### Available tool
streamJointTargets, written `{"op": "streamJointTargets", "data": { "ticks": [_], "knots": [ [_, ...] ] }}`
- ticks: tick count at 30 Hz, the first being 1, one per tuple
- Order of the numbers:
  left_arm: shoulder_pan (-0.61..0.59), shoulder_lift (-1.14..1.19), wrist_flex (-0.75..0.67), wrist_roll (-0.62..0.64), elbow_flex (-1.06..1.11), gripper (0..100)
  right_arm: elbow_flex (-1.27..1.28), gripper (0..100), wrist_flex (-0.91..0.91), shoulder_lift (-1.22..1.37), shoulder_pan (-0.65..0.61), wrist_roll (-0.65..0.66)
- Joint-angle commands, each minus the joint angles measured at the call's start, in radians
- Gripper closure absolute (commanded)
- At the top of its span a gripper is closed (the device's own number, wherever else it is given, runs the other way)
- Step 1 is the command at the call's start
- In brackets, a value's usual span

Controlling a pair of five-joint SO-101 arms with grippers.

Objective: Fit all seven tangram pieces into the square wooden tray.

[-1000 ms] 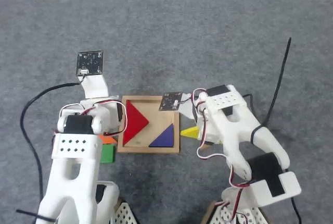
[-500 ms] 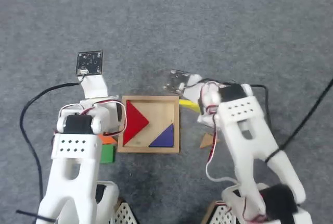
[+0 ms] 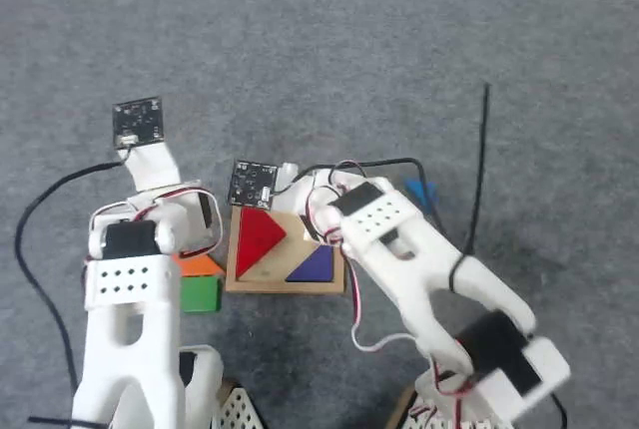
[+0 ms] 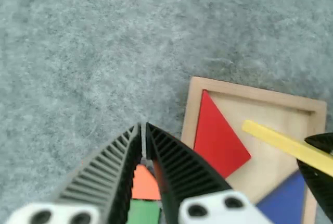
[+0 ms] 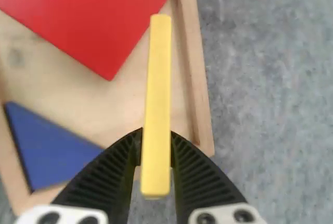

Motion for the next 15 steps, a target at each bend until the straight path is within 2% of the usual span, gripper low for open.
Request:
{"op": "streamJointTargets", "data": {
  "ticks": [1,11,15],
  "knots": [
    [-0.012,-0.031,-0.040,-0.011,-0.016,98,-0.112,99.1,-0.005,0.027,0.001,-0.003],
    [-0.011,-0.029,-0.043,-0.011,-0.013,98,-0.262,98.0,0.074,0.211,-0.019,-0.002],
    [-0.012,-0.029,-0.043,-0.011,-0.013,98,-0.356,86.7,0.176,0.254,-0.021,-0.003]
  ]
}}
